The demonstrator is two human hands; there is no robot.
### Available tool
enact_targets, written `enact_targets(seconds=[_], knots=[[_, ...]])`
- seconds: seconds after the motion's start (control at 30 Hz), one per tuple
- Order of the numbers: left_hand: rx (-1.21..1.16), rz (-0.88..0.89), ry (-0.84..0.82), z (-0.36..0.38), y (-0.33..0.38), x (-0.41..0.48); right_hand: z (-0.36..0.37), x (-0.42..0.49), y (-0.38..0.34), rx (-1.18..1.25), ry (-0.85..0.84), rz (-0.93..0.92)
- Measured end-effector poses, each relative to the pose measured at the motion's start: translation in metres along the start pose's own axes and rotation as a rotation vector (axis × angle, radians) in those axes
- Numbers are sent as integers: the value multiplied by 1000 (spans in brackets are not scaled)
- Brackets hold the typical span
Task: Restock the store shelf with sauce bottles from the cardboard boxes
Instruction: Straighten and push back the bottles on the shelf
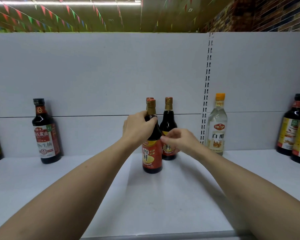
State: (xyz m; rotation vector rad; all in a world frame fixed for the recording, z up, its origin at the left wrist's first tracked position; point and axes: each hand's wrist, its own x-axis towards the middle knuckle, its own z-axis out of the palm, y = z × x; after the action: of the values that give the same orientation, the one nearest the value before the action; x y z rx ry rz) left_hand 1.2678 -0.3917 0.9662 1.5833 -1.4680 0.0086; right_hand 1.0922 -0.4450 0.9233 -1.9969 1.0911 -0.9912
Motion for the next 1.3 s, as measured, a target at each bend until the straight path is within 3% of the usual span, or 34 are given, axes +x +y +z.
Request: enact_targets(seconds=[0.17, 0.3, 0.87, 1.1, 1.3], knots=[[-66, -4, 20, -5, 2, -4, 27, -9, -9, -84, -199, 30], [-61, -5, 8, -8, 1, -3, 38, -9, -10, -49, -126, 49], [-38, -19, -16, -11, -6, 2, 41, -8, -7, -4, -140, 154], [-167, -26, -47, -12, -17, 1, 42, -21, -12, -116, -60, 156], [-39, -15, -65, -32, -33, -10, 23, -44, -24, -302, 8, 168]])
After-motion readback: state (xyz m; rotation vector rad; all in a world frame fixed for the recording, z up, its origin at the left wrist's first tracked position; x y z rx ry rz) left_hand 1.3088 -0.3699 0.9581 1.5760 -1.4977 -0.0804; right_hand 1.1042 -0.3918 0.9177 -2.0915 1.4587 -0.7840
